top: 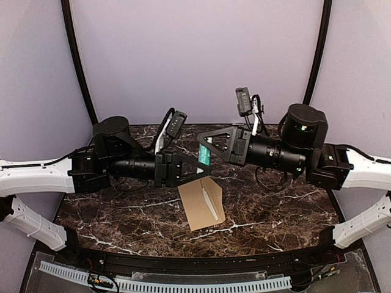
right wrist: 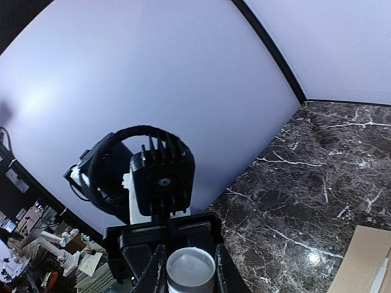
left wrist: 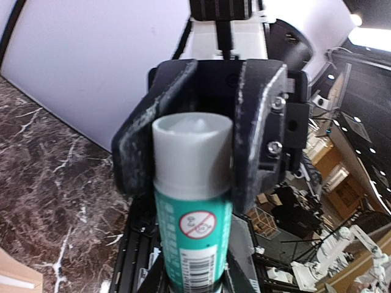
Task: Place the letter into the envelope and seal it
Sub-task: Unscrew the solid glue.
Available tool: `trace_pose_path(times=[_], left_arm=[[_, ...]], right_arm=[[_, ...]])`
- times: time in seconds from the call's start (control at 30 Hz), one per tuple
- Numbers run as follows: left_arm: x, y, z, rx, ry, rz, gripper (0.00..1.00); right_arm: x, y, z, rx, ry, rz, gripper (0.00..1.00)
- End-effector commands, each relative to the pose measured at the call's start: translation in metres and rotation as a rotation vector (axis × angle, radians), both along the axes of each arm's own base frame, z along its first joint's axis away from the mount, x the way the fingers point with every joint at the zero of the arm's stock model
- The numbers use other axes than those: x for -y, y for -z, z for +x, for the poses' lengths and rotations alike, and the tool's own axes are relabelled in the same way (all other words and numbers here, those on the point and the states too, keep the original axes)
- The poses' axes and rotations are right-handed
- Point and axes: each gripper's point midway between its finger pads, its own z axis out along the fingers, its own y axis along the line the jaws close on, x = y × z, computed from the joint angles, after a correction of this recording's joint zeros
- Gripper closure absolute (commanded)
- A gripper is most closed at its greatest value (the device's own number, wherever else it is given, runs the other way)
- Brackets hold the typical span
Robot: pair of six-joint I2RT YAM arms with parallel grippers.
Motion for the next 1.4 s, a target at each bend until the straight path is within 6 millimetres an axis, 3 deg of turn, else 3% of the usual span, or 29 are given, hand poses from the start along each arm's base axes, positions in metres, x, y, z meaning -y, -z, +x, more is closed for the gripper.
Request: trace_pose_path(times=[0.0, 0.2, 0.43, 0.6, 0.73, 0.93, 1.1, 1.23, 1.37], left_arm=[[-0.012, 0.031, 0.037, 0.014, -0.241, 0.186, 0.93], [-0.024, 0.051, 0.062, -0.026, -0.401, 0.279, 0.97], [-0.031, 0.053, 0.064, -0.055, -0.438, 0.272, 0.98], [-0.036, 0.043, 0.055, -0.067, -0.403, 0.210, 0.98], [-0.037, 0.016, 0.032, -0.026, -0.281, 0.107, 0.98], [-0.035, -0.015, -0.008, 0.042, -0.053, -0.013, 0.98], [-0.037, -0.035, -0.033, 0.072, 0.094, -0.093, 0.98], [-0.038, -0.045, -0.047, 0.086, 0.179, -0.127, 0.98], [-0.035, -0.045, -0.051, 0.082, 0.222, -0.124, 0.98]], right_arm=[[-0.003, 0.030, 0.027, -0.054, 0.217, -0.196, 0.87], [-0.021, 0.068, 0.039, -0.101, 0.351, -0.399, 0.87], [-0.031, 0.066, 0.034, -0.110, 0.330, -0.375, 0.87], [-0.022, 0.028, 0.017, -0.044, 0.221, -0.204, 0.61], [0.003, 0.003, 0.011, -0.011, 0.184, -0.110, 0.34], [0.017, -0.017, -0.014, 0.071, -0.056, 0.056, 0.17], [0.013, -0.031, -0.042, 0.143, -0.235, 0.125, 0.16], [0.005, -0.043, -0.058, 0.174, -0.343, 0.171, 0.23], [-0.008, -0.040, -0.062, 0.161, -0.395, 0.174, 0.31]])
